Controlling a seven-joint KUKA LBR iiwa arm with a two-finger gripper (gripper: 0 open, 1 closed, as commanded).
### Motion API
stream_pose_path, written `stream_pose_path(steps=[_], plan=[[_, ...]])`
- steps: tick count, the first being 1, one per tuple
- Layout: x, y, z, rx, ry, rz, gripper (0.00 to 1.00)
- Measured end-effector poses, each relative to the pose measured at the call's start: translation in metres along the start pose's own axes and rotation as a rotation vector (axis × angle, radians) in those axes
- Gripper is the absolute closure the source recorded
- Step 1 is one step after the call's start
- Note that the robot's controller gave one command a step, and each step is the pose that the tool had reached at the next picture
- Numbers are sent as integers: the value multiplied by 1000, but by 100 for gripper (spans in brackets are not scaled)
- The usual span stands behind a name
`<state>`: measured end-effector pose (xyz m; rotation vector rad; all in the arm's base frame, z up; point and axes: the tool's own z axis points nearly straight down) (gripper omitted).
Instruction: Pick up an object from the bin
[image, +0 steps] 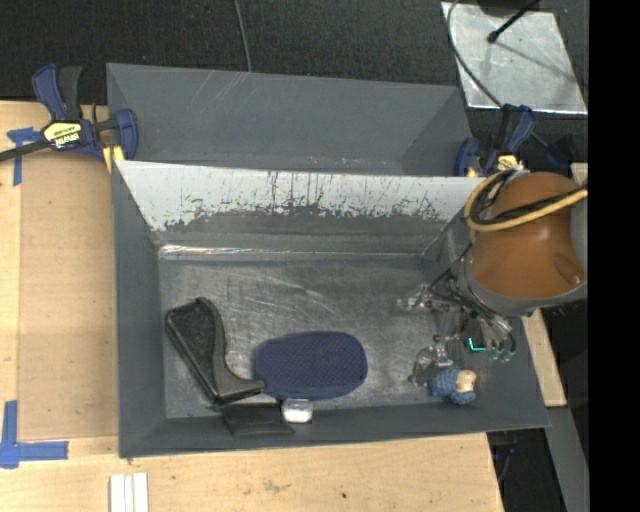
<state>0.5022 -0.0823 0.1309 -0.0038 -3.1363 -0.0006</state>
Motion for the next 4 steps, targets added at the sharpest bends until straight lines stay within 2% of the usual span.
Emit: stream_pose_path(steps=[1,2,3,4], plan=[[6,72,-3,-2,-5,-99,0],[-26,133,56,5,-4,-8,0],[-27,132,53,2,-9,-5,100],[-27,122,-70,2,-15,-275,100]])
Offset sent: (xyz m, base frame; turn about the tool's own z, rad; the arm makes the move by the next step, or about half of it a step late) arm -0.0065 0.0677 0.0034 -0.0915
